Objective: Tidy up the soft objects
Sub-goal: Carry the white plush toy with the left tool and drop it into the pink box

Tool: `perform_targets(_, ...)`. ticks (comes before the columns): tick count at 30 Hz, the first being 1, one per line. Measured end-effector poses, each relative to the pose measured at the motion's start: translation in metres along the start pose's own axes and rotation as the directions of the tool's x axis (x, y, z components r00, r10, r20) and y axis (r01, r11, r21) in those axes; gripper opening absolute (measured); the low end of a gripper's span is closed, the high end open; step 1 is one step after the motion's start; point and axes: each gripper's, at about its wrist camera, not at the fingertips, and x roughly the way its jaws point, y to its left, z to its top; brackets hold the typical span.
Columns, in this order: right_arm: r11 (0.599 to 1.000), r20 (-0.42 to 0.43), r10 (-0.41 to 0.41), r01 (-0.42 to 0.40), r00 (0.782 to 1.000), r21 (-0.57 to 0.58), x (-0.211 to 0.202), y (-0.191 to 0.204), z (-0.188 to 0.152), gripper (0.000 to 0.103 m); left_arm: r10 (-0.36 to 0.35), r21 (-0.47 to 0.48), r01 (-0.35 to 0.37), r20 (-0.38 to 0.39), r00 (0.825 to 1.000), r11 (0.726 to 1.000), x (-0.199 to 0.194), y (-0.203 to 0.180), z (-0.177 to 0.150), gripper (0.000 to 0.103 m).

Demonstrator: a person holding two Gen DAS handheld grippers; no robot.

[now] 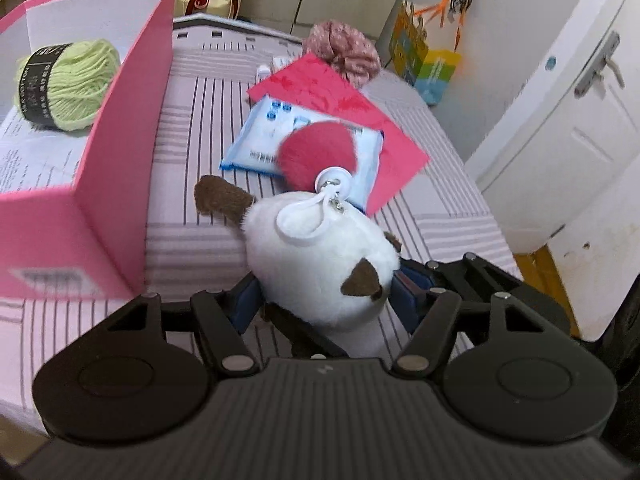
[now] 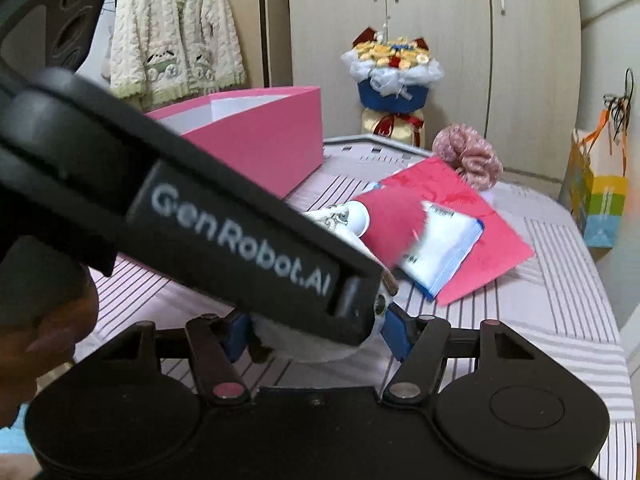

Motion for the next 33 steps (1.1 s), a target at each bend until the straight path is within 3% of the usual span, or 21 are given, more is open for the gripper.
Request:
perform_targets(6,1.000,-0.050,0.014,-0.013,0.999,0.011,-0.012,0.006,-0.001,0.070,0.001,0.002,-0.001,-0.061,0.998,1.000,-0.008,-0.003,-0.008,0.066)
perform_targets(20,0.999,-0.085,0.038,-0.039,0.996,-0.010,-0.026,0.014,0.010,0.070,-0.028,0.001,0.028,-0.099,0.995,1.000,-0.028,-0.005,-0.016,0.066)
perform_targets(26,0.997,-0.126,0.072,-0.075,0.989,-0.019,-0.049,0.028,0.025,0.070,-0.066,-0.022,0.063,-0.140,0.988,0.998,-0.058,0.001,-0.017,0.065)
perform_targets(33,0.987,-0.106,0.101,-0.113,0.989,-0.113,-0.072,0.058,0.049,0.070,-0.083,-0.045,0.078,-0.105,0.991,0.996,-0.103,0.013,-0.016,0.065)
